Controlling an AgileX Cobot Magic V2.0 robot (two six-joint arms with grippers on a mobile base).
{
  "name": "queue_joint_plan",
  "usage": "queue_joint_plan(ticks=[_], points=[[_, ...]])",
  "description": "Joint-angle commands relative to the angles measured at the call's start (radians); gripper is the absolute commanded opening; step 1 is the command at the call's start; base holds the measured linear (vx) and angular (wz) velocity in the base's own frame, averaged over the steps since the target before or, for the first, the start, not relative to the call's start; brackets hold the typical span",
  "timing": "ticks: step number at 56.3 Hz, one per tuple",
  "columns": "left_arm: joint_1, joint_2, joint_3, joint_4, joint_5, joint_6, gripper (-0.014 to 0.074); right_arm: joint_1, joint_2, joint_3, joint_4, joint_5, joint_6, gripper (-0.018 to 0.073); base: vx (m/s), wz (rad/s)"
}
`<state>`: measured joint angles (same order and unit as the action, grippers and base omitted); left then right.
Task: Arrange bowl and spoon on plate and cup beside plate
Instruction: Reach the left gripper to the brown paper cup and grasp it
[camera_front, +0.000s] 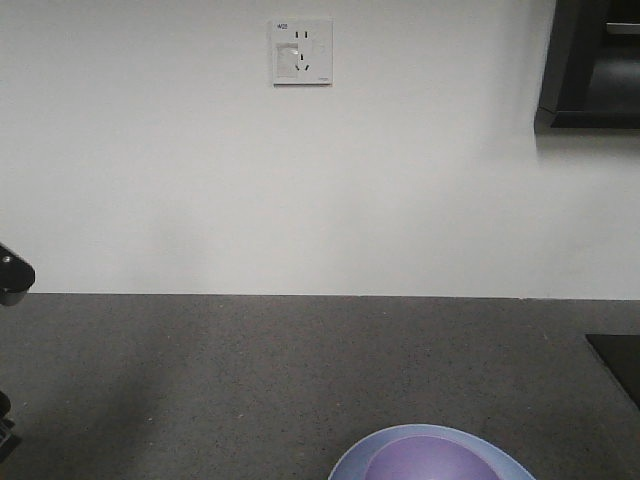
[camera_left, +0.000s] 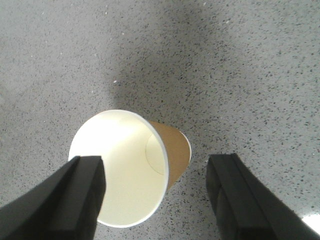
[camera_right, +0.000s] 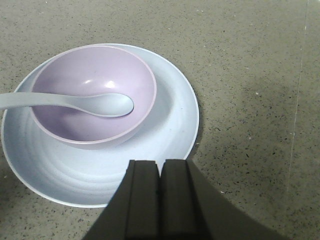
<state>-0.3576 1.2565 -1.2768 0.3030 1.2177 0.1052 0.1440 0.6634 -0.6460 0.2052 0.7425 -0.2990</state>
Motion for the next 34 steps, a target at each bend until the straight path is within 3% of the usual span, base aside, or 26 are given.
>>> queue_joint_plan(ticks=[1,22,34], points=[[0.006,-0.026,-0.008,0.022,-0.048,-0.013,0.0555,-0.002,-0.002,-0.028,0.002,-0.06,-0.003,-0.0008,0.0,0.0],[0.007,-0.026,0.135,0.024,-0.155,-0.057,0.0555,-0.002,-0.002,-0.028,0.002,-0.052,-0.003,-0.0008,0.0,0.0],[0.085,0.008,0.153,0.022,-0.185,-0.065,0.0553,-0.002,-0.002,-0.028,0.003,-0.047,-0.003,-0.0008,0.0,0.0]])
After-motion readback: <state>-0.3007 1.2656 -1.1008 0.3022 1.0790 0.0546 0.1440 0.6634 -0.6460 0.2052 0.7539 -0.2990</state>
